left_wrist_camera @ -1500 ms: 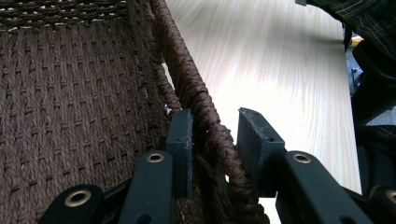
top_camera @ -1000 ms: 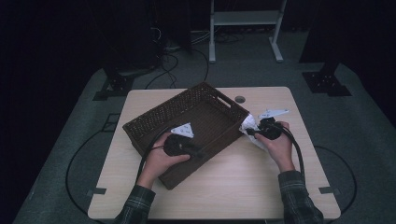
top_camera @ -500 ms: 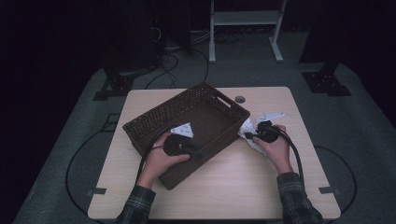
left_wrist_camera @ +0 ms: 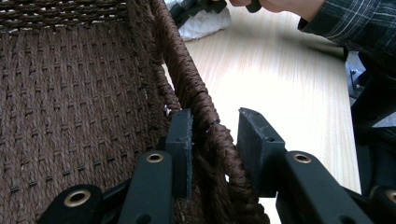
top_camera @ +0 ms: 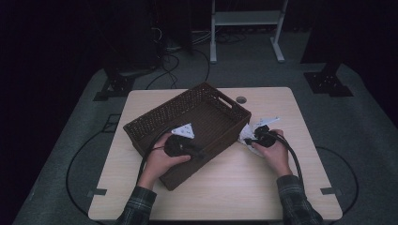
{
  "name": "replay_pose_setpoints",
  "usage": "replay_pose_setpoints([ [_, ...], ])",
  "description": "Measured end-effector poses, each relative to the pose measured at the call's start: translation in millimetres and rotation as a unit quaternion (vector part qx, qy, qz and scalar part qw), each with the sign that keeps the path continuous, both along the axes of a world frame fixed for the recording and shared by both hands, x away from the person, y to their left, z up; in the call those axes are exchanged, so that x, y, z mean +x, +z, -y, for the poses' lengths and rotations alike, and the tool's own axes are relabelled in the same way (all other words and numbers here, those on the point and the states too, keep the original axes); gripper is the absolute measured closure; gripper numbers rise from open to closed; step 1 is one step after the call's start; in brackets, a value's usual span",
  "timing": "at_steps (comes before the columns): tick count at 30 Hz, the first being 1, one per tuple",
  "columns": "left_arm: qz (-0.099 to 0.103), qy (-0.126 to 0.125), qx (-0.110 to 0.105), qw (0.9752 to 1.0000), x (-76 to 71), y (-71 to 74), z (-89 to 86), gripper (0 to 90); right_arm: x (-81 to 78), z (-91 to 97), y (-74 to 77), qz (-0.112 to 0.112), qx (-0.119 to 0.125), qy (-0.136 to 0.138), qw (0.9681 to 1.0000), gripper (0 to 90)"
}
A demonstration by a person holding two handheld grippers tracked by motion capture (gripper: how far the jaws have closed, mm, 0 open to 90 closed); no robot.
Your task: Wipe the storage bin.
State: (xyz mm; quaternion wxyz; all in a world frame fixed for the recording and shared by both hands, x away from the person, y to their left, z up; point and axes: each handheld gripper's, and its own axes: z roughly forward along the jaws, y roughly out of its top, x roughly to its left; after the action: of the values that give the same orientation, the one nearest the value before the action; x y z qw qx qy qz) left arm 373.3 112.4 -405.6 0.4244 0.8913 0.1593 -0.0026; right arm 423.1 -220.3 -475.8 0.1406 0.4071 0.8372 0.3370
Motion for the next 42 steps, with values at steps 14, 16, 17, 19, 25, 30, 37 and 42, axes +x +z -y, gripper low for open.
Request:
replay_pose_setpoints([
  [14, 0.002, 0.000, 0.001, 1.0000, -0.3, 0.1, 0.2, 66.0, -3.8, -2.2, 0.9, 0.004, -0.005, 0.000, 1.0000, 72.9],
  [16, 0.002, 0.000, 0.001, 1.0000, -0.2, 0.2, 0.1, 66.0, -4.8, -1.2, 4.2, 0.007, 0.000, -0.001, 1.0000, 72.9],
  [17, 0.002, 0.000, 0.001, 1.0000, -0.2, 0.1, 0.1, 66.0, -5.1, -1.0, 5.4, 0.009, 0.005, -0.002, 0.9999, 72.9],
  [19, 0.002, 0.000, 0.001, 1.0000, -0.2, 0.2, 0.1, 66.1, -6.3, -0.6, 8.8, 0.014, 0.009, -0.004, 0.9999, 73.0],
  [25, 0.002, 0.000, 0.001, 1.0000, -0.3, 0.2, 0.1, 66.1, -11.0, 0.1, 23.6, 0.036, 0.021, -0.001, 0.9991, 73.0],
  [30, 0.002, 0.000, 0.001, 1.0000, -0.2, 0.2, 0.1, 66.0, -16.0, 3.3, 38.1, 0.056, 0.039, 0.000, 0.9977, 73.0],
  [37, 0.000, 0.001, 0.000, 1.0000, -0.1, 0.1, 0.0, 66.0, -22.1, 3.1, 53.0, 0.079, 0.050, 0.008, 0.9956, 73.0],
  [42, 0.000, 0.001, 0.001, 1.0000, -0.1, 0.1, 0.0, 66.0, -24.8, -2.3, 57.9, 0.086, 0.046, 0.015, 0.9952, 73.0],
])
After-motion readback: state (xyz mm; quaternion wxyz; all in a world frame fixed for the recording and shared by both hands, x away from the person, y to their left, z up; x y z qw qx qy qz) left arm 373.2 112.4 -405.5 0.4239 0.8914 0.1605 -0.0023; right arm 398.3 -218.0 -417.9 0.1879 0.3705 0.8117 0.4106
